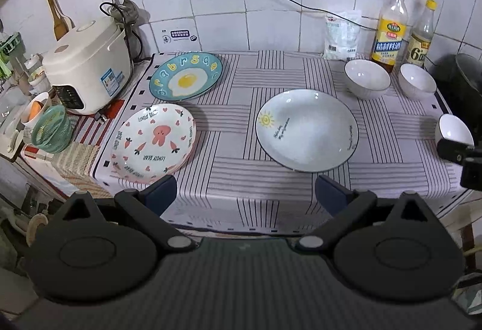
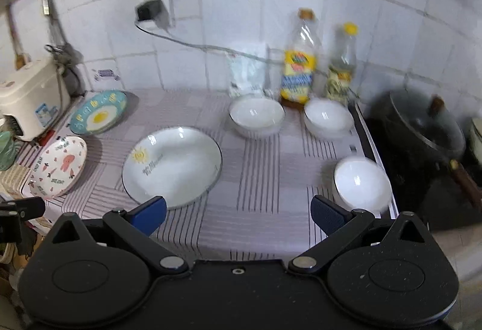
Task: Organize plates and bowls
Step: 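Move the right gripper to the white sun plate and grasp its rim, then slide the white sun plate toward the bowls and open the right gripper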
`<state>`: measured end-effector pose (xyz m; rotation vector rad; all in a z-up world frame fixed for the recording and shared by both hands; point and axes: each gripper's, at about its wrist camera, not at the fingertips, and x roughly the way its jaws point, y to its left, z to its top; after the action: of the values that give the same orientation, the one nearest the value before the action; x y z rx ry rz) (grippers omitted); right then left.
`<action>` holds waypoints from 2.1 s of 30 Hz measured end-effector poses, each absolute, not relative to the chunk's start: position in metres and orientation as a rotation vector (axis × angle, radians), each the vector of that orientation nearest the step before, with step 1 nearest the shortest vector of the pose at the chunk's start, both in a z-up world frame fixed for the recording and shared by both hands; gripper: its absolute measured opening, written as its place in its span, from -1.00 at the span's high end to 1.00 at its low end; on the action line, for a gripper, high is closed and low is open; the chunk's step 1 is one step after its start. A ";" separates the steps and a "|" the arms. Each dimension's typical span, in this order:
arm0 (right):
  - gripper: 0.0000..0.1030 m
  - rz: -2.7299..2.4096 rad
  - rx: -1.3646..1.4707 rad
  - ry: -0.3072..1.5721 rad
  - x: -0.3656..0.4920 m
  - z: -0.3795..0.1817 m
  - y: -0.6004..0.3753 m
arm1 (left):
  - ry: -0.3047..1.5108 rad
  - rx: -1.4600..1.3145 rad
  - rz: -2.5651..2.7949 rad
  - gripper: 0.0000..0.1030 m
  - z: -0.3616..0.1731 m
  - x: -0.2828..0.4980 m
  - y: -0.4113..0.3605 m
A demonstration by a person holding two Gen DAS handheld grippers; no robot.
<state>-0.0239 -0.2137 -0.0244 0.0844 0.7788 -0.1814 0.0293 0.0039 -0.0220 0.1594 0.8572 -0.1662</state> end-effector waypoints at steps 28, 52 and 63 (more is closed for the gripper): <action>-0.62 0.123 0.462 0.692 0.092 -0.212 -0.256 | 0.986 0.028 -0.149 -0.87 -0.194 0.162 -0.034; 0.59 0.185 0.562 0.800 0.121 -0.228 -0.264 | 1.098 -0.088 -0.197 0.54 -0.206 0.186 -0.037; 0.47 0.290 0.486 0.801 0.127 -0.209 -0.256 | 1.081 -0.040 -0.185 0.47 -0.190 0.188 -0.031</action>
<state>0.1268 -0.2561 -0.2086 0.4860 0.8006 0.2902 0.1879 -0.0314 -0.1902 -0.0395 1.0805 -0.1851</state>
